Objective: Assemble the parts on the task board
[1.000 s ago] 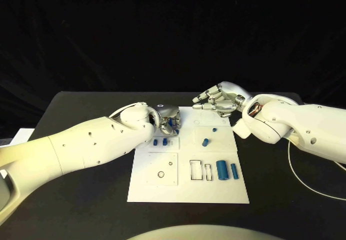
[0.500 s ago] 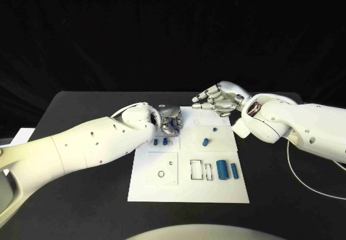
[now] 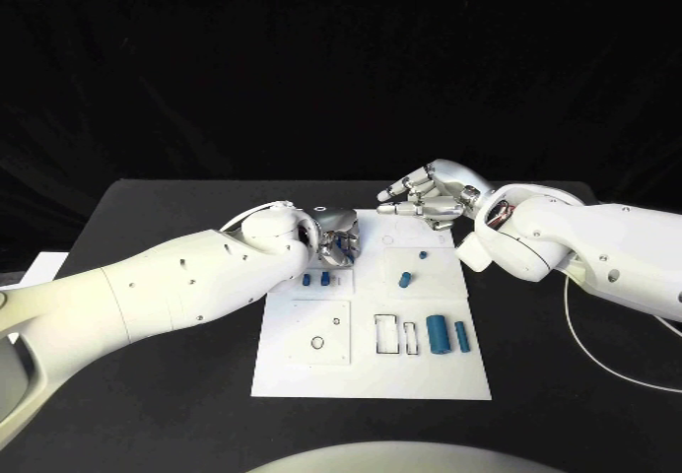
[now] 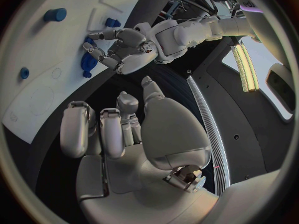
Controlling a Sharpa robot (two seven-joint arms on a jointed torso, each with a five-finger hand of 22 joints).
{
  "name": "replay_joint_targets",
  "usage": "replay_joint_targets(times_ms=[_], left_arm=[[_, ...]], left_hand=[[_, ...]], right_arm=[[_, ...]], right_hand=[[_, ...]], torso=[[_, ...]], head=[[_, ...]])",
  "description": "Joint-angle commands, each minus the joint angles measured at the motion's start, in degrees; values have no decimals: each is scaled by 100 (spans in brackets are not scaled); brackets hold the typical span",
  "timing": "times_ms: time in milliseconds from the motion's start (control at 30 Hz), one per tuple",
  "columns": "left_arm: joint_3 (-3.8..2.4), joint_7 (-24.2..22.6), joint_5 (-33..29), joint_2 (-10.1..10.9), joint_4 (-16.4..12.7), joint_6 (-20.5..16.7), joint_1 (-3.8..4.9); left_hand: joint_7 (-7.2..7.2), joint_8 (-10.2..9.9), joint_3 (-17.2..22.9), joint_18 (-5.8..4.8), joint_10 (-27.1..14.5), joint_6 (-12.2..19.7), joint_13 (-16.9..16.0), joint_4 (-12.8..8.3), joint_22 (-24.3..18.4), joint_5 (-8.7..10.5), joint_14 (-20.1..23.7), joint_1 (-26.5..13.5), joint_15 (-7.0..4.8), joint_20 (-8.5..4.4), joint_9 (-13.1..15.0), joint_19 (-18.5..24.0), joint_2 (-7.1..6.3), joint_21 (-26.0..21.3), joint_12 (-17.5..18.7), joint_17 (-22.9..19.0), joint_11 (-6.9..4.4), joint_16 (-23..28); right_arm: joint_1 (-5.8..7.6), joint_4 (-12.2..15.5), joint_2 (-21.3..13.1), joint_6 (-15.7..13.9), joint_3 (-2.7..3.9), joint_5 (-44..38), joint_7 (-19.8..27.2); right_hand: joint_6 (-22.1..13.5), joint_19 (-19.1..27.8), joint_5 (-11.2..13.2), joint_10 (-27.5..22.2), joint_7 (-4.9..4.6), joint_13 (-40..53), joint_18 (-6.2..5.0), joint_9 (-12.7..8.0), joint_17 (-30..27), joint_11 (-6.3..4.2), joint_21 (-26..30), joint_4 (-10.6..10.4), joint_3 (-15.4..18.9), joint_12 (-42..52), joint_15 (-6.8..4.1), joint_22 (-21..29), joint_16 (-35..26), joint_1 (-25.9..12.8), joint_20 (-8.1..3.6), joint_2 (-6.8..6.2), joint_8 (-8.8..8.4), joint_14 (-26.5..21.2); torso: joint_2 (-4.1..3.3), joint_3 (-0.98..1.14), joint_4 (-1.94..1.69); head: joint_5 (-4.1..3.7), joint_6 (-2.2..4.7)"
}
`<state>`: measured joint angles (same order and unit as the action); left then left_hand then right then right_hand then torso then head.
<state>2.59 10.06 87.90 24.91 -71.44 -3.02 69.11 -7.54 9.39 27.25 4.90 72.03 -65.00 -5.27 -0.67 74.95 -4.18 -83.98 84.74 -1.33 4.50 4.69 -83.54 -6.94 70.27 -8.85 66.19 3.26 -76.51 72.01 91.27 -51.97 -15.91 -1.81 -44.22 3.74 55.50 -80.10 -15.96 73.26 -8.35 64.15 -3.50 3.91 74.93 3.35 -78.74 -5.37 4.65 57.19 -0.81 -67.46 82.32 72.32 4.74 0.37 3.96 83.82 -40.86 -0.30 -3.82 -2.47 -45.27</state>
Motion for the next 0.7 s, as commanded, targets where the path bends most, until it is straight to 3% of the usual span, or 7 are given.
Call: replay_joint_targets(times_ms=[33,367,500,700], left_arm=[[39,117,-36,0,13,358,-57],[-10,0,-374,181,-148,83,-45],[-27,-13,-782,266,-269,80,7],[-98,5,-1101,443,-481,22,93]], left_hand=[[1,1,128,-53,58,-46,-41,-77,71,-11,-189,93,-16,-24,3,-4,25,37,18,-5,1,-32],[-33,-106,309,-58,97,-49,-65,-190,124,28,-184,-90,5,-6,-9,5,-15,76,106,-35,20,-50],[-85,-232,345,-62,64,105,-68,-226,142,31,-181,-173,31,13,-46,7,-50,88,160,-51,58,-57],[-92,-249,357,-60,64,117,-72,-236,141,32,-179,-188,37,18,-48,11,-48,82,168,-60,62,-57]], right_arm=[[-3,8,-2,54,1,-13,38],[-3,14,-16,34,1,-15,47],[-3,8,-20,27,1,-16,45],[-3,0,-22,-4,1,-17,47]], right_hand=[[25,28,-21,-31,3,-7,-102,8,323,-7,35,5,41,-14,-32,2,-20,-7,12,44,4,368],[26,28,-26,-33,3,-11,-102,8,316,-6,37,-2,44,-16,-32,2,-26,-11,12,58,5,367],[27,29,-30,-35,2,-13,-102,8,318,-7,38,-7,44,-17,-32,4,-25,-13,12,67,5,367],[28,29,-37,-32,2,-8,-102,8,320,-6,38,-12,45,-10,-32,3,-24,-14,12,79,6,368]], torso=[[-2,-1,3],[7,-1,-10],[9,-4,-9],[10,-3,-11]], head=[[6,12],[-19,22],[-30,30],[-34,48]])
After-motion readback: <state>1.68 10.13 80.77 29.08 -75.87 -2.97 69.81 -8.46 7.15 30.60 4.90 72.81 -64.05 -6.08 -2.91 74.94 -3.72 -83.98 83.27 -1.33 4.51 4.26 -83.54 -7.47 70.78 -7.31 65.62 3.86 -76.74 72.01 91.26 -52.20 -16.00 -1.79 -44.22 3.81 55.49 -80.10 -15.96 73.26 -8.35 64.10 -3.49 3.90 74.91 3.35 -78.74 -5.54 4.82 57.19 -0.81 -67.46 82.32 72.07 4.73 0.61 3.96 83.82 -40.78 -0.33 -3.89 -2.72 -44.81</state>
